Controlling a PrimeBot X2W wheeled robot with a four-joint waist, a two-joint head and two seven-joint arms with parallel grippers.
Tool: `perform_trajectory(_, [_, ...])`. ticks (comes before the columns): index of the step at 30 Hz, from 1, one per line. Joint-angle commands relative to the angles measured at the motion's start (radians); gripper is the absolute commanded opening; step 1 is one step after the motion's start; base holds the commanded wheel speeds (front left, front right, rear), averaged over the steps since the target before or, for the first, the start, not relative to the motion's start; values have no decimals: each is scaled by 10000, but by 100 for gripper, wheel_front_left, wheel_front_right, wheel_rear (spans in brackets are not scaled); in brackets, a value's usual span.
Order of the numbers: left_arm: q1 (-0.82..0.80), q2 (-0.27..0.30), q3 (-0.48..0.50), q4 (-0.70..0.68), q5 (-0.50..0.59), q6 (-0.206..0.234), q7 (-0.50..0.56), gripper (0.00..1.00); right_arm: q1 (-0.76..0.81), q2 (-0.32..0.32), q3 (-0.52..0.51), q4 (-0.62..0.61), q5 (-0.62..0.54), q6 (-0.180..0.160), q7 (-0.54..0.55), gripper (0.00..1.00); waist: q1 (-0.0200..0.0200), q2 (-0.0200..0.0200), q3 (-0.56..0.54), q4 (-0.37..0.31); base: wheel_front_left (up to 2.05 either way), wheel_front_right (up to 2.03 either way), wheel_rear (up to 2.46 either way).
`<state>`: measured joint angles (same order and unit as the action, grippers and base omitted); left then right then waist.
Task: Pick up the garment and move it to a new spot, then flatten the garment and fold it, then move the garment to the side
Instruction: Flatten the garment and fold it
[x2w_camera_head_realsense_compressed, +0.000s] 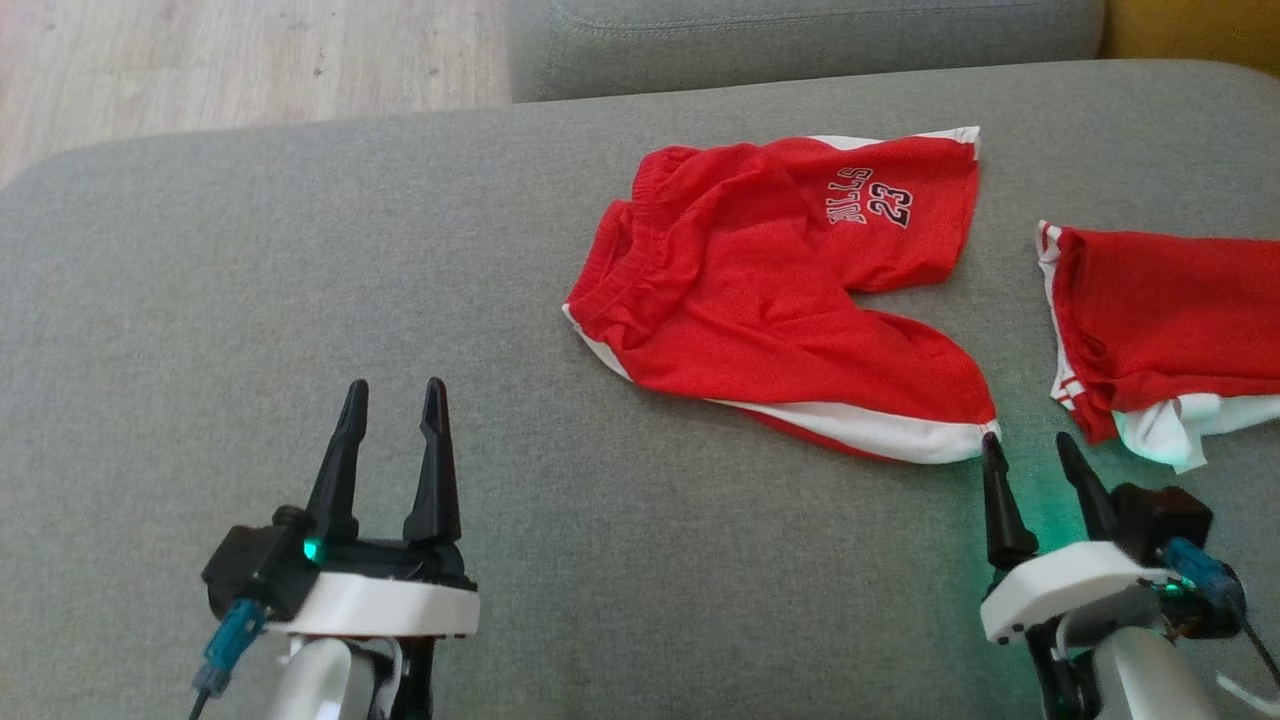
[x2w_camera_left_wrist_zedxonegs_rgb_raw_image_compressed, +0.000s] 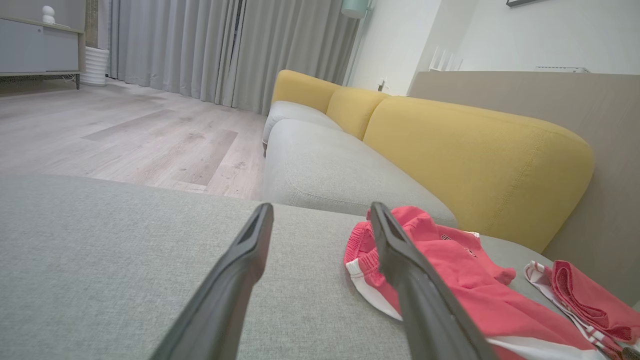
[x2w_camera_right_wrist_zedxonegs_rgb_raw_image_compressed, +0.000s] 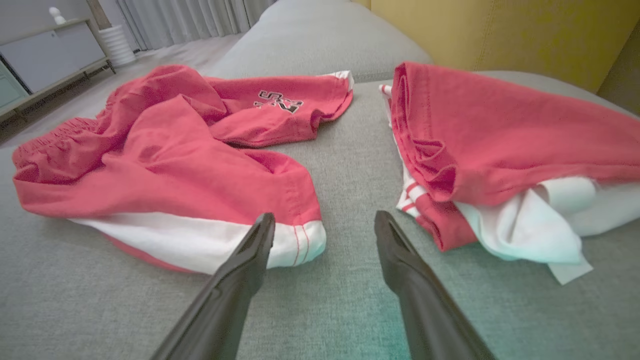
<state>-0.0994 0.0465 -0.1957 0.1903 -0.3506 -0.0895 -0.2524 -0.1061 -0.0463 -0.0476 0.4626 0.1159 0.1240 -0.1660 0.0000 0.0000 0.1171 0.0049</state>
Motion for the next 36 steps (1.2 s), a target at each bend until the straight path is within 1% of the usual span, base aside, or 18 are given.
perform_trajectory(1, [-447, 37, 244, -272, 41, -50, -93, 100, -502, -40, 270, -50, 84, 67, 99, 100, 0, 0, 40, 55, 0, 0, 0])
perform_trajectory(12, [-529, 37, 188, -222, 96, -82, -93, 100, -1178, -40, 570, 1269, 267, 67, 226, 100, 0, 0, 169, 248, 0, 0, 0])
perform_trajectory(13, [-537, 37, 197, -217, 105, -84, -93, 100, -1230, -40, 597, 1364, 288, 67, 202, 33, 0, 0, 178, 251, 0, 0, 0])
perform_trajectory(14, [-543, 37, 209, -209, 114, -87, -93, 100, -1275, -40, 610, 1454, 297, 67, 164, 0, 0, 0, 178, 249, 0, 0, 0])
perform_trajectory(21, [-535, 37, 343, -173, 200, -98, -93, 100, -1495, -39, 465, 1772, 49, 67, -184, 0, 0, 0, 152, 70, 0, 0, 0])
perform_trajectory(28, [-666, 46, 125, 35, 569, -219, -93, 100, -1507, -39, -601, 1395, -730, 67, -555, 0, 0, 0, 199, -213, 0, 0, 0])
perform_trajectory(31, [-956, 209, -509, 422, 917, -329, -93, 100, -1550, -39, -658, 1371, -601, 67, -477, 0, 0, 0, 327, -333, 0, 0, 0])
perform_trajectory(36, [-2115, 868, -2290, 1525, 1492, -403, 127, 100, -1803, -39, -307, 1297, -465, 67, -377, 0, 0, 0, 637, -562, 0, 0, 0])
